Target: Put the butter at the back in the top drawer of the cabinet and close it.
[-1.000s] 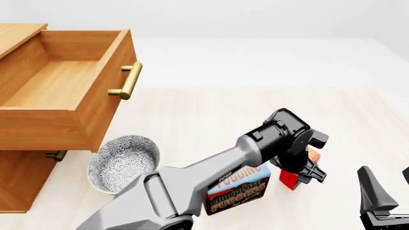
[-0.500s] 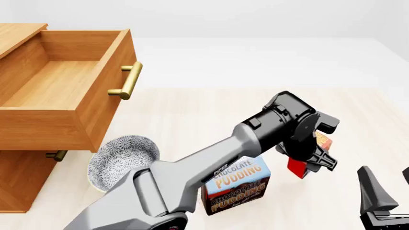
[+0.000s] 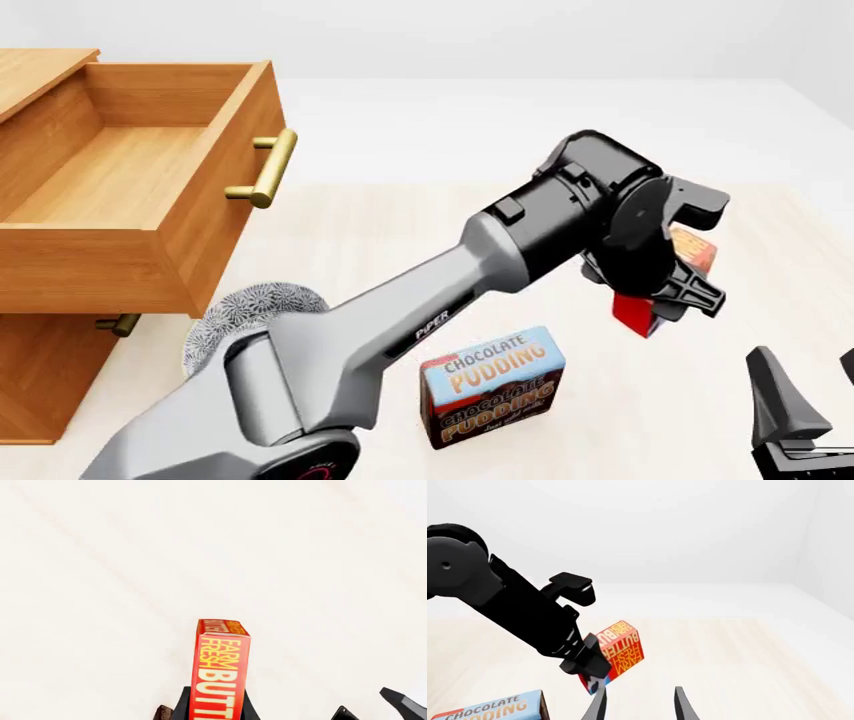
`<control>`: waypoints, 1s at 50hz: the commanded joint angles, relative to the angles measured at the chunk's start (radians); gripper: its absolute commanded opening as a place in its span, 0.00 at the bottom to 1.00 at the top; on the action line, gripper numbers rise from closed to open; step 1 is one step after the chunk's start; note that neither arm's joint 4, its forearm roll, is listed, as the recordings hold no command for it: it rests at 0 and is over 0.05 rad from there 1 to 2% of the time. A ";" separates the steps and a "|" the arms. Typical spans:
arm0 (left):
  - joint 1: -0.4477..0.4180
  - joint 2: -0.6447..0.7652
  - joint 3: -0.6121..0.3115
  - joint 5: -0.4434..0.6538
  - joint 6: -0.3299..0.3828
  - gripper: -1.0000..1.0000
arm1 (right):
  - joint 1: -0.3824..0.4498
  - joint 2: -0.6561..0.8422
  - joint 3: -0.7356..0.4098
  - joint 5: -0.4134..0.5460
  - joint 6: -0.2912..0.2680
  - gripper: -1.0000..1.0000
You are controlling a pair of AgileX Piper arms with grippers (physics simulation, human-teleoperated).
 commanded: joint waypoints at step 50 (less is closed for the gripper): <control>0.172 -0.442 0.292 -0.017 0.156 0.00 | 0.000 0.000 0.000 0.000 0.000 1.00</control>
